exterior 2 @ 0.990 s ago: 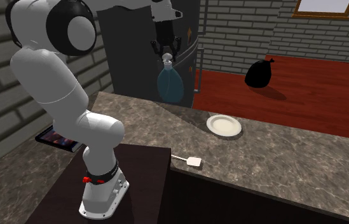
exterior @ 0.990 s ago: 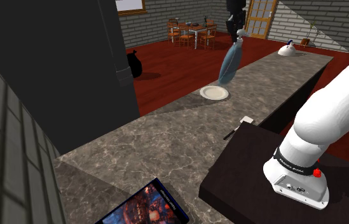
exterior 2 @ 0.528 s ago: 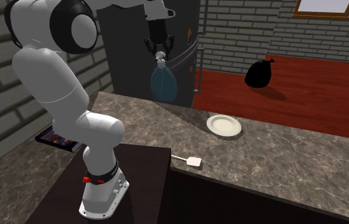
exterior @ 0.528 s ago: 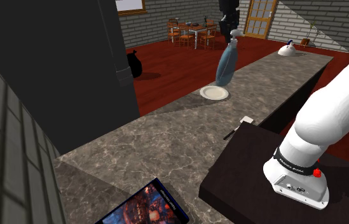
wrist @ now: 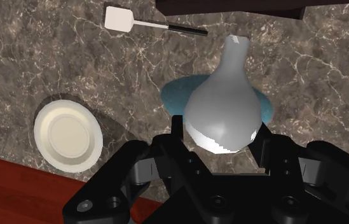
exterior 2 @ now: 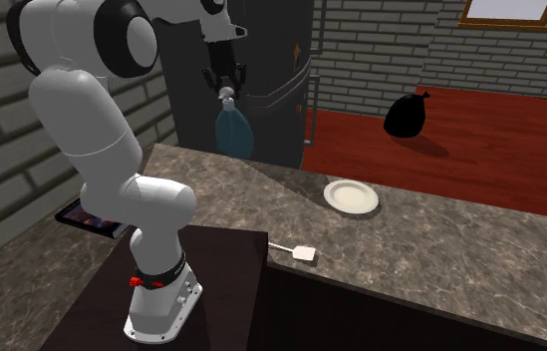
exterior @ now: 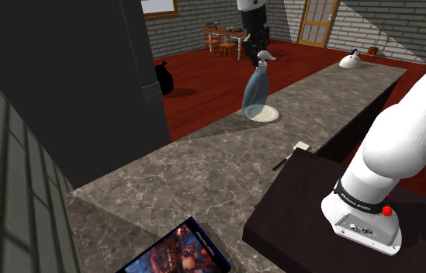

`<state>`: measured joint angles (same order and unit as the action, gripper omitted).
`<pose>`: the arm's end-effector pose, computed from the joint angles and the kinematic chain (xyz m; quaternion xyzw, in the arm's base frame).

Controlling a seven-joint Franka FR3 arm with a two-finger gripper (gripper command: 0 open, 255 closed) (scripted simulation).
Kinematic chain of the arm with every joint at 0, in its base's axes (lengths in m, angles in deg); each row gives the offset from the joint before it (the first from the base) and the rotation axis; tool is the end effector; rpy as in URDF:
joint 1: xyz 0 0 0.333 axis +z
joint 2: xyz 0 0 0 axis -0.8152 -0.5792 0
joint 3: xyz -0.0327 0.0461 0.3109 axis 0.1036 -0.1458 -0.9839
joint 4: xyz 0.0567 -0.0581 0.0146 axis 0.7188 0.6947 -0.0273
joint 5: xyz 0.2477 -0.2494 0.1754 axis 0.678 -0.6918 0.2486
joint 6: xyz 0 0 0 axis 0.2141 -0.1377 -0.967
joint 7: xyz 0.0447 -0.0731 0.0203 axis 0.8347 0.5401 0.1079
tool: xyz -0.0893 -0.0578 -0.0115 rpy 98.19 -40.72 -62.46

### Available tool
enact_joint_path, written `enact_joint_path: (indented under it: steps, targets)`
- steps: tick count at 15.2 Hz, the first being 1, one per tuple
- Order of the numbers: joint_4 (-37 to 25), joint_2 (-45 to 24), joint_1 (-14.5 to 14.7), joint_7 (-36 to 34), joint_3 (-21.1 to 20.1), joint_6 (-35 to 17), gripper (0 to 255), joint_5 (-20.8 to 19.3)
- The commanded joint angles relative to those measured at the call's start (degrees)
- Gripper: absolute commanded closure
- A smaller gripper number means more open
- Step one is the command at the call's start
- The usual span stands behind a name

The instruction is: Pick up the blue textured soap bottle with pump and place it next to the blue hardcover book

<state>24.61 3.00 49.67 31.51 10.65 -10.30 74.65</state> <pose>0.4626 -0.0770 0.5756 0.9925 -0.0207 -0.0899 0.0796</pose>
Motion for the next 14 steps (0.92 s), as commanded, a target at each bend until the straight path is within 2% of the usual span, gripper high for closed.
enact_joint_path:
  steps: [1, 8, 14]
  targets:
    - [0.1, -1.1, 1.0, -2.6, -1.5, -0.8, 255, 0.8]
    - [-2.2, -7.3, 4.7, -11.4, -6.3, -3.4, 255, 2.9]
    - [-6.7, -14.4, 7.9, -18.6, -10.0, -5.1, 255, 3.6]
